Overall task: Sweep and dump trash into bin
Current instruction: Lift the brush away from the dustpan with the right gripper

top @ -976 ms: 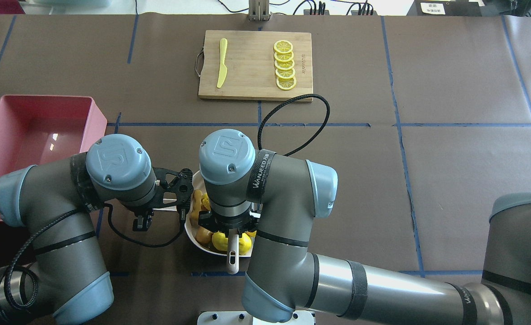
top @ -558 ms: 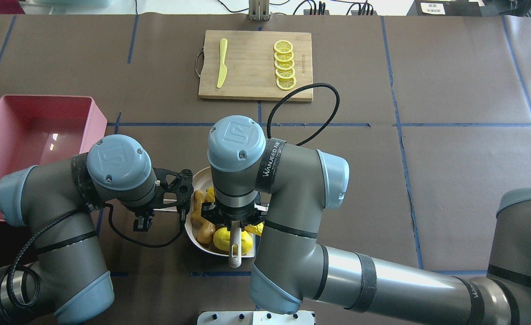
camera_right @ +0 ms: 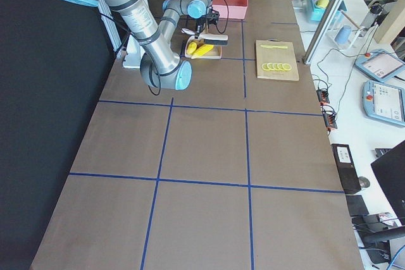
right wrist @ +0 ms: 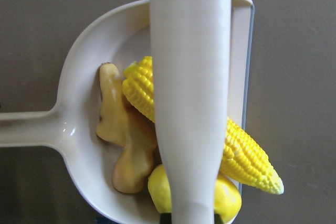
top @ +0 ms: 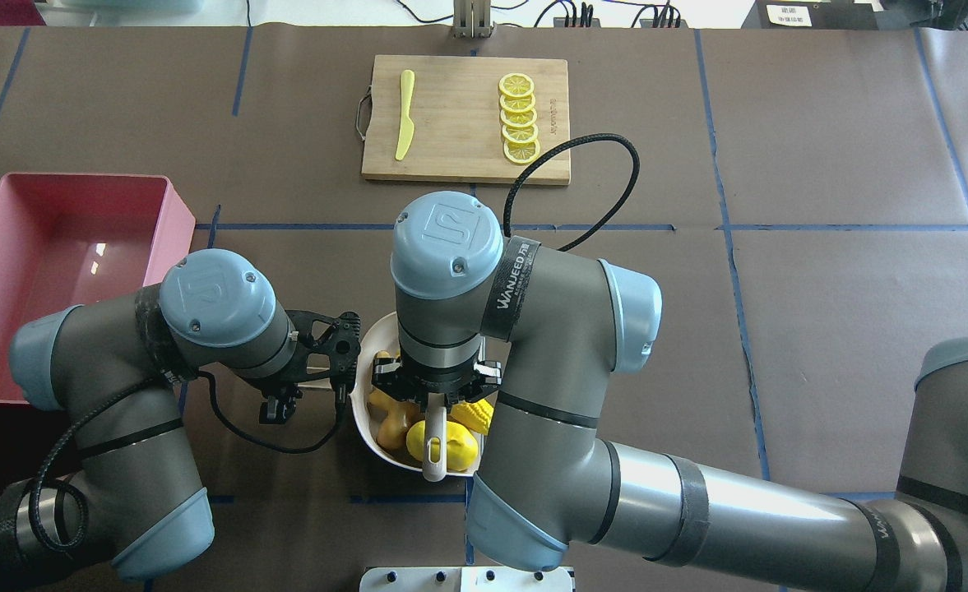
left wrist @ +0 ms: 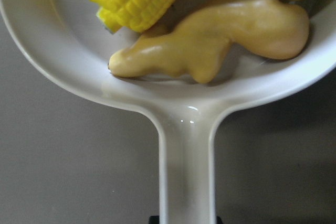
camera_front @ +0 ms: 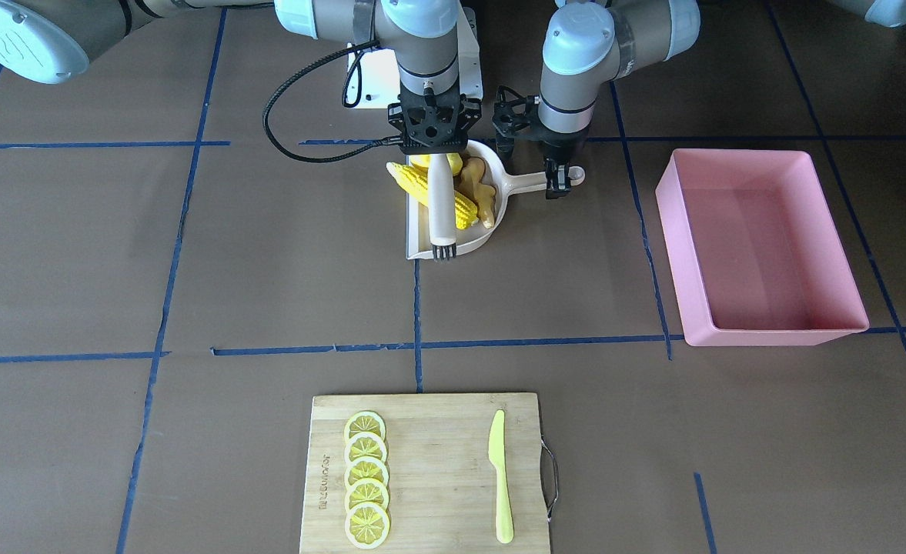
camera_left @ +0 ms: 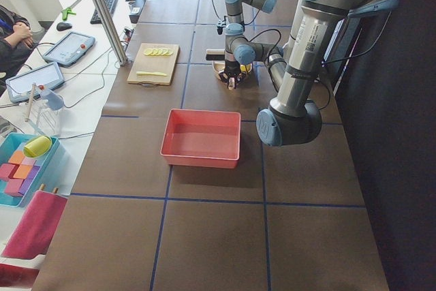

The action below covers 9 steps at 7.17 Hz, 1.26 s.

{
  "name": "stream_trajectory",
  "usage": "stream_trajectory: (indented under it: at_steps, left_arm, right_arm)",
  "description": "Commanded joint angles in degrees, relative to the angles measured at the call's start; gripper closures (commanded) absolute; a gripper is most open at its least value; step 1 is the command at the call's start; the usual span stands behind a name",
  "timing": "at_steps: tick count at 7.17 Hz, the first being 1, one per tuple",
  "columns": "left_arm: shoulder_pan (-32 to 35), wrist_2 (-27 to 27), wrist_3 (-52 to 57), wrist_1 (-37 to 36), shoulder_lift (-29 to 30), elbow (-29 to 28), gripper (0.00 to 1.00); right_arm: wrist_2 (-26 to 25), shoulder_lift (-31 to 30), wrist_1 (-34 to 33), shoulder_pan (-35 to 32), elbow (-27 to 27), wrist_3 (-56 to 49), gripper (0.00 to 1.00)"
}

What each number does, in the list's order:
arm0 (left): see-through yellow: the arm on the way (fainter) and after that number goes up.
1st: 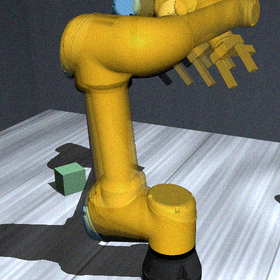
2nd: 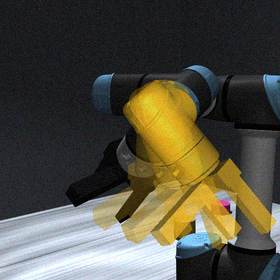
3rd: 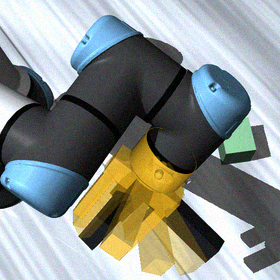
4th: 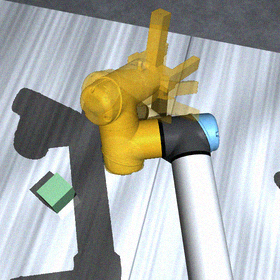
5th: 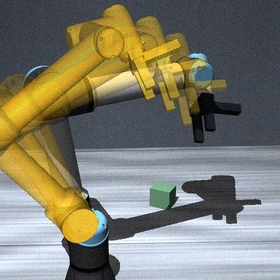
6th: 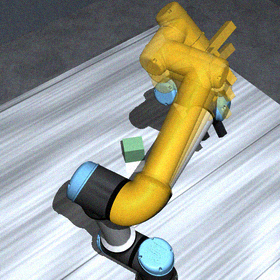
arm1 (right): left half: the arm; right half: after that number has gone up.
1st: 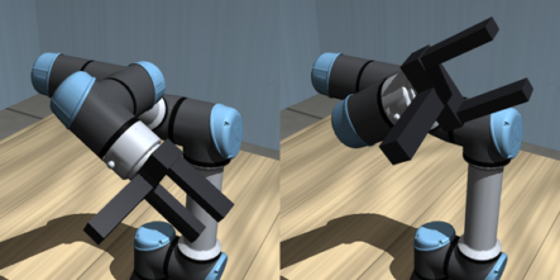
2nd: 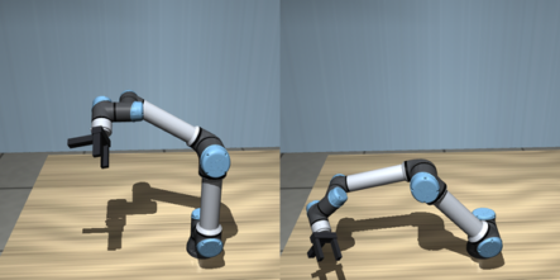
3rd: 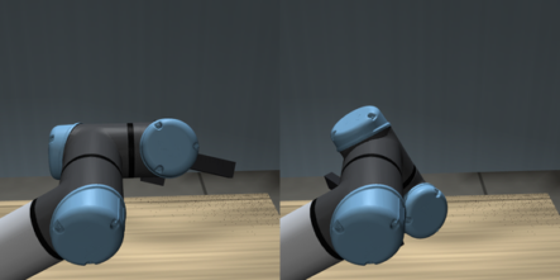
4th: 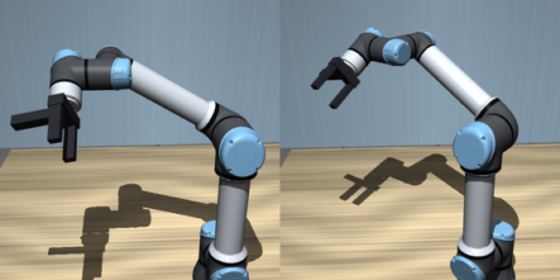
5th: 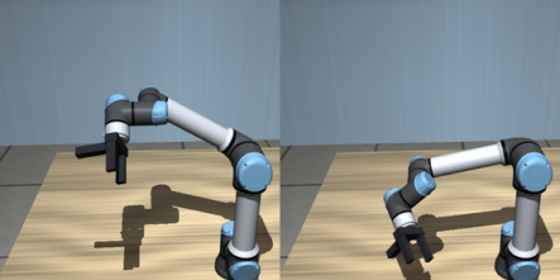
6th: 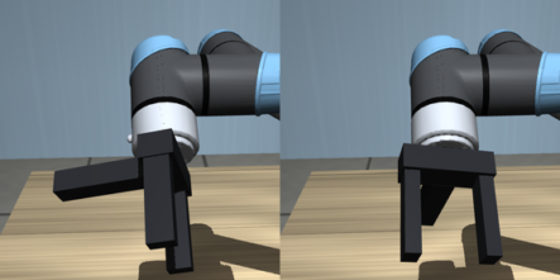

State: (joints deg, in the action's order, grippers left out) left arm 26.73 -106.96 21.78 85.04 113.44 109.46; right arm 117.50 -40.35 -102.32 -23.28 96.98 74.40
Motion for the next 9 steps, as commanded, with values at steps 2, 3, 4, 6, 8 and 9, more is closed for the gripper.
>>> stream_trajectory:
  at_steps: [2, 3, 4, 6, 8, 9]
  left_arm:
    - [-0.01, -3.25, -0.07, 1.79, -0.07, -0.21, 1.00]
    - [0.08, -5.35, -0.07, 3.97, -0.94, -0.21, 1.00]
    - [0.26, -6.41, -0.07, 5.56, -1.55, -0.21, 1.00]
    - [0.87, -7.90, -0.07, 7.06, -1.73, -0.29, 1.00]
    - [2.10, -10.98, -0.16, 9.00, -2.26, -0.30, 1.00]
    - [2.80, -12.47, -0.16, 9.00, -2.26, -0.29, 1.00]
  right_arm:
    - [1.24, -2.69, -3.66, -2.64, 7.56, -0.56, 1.00]
    - [1.41, -5.67, -3.77, -3.87, 11.43, -0.65, 1.00]
    - [3.68, -6.75, -3.77, -6.31, 12.78, -0.83, 1.00]
    - [4.32, -7.37, -3.77, -8.35, 13.14, -0.92, 1.00]
    - [4.32, -8.95, -3.77, -9.59, 13.32, -2.58, 1.00]
    - [4.23, -9.83, -3.77, -9.85, 13.93, -3.11, 1.00]
